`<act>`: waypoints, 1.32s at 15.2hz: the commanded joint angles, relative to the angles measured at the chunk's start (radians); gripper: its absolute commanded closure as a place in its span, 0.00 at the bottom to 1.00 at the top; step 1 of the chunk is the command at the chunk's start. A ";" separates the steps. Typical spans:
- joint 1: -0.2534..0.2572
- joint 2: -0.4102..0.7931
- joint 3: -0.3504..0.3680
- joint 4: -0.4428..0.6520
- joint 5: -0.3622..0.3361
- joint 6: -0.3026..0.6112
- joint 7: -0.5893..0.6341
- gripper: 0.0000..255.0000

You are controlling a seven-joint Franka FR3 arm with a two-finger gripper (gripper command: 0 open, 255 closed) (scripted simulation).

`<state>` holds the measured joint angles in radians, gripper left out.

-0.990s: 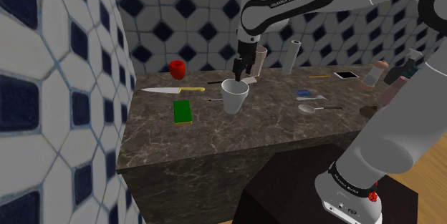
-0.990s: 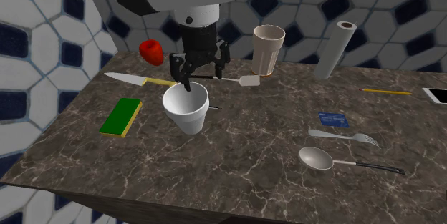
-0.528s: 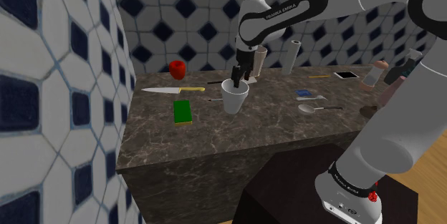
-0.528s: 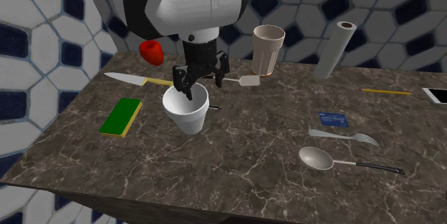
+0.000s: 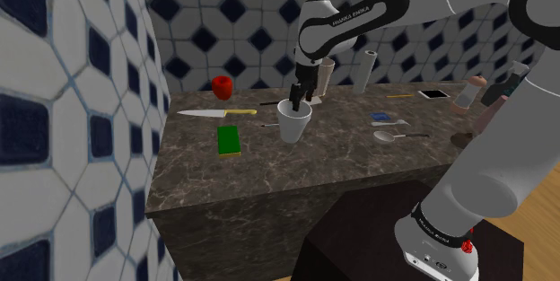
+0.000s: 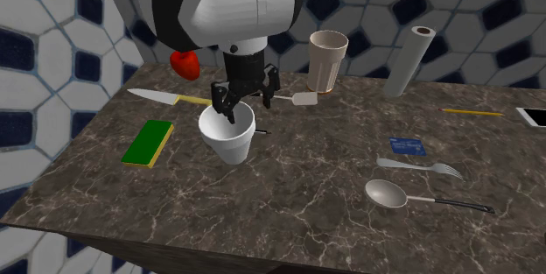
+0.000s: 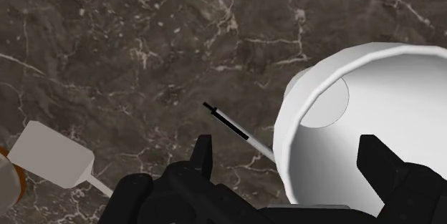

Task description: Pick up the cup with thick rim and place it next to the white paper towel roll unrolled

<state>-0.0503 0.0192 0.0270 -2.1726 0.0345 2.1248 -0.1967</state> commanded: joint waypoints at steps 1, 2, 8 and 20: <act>0.000 0.000 0.000 0.000 0.000 0.000 0.000 1.00; 0.000 0.000 0.000 0.000 0.000 0.000 0.000 1.00; 0.000 0.000 0.000 0.000 0.000 0.000 0.000 1.00; -0.001 -0.055 -0.001 0.076 -0.001 -0.131 0.003 1.00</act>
<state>-0.0509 -0.0299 0.0263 -2.1056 0.0337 2.0088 -0.1943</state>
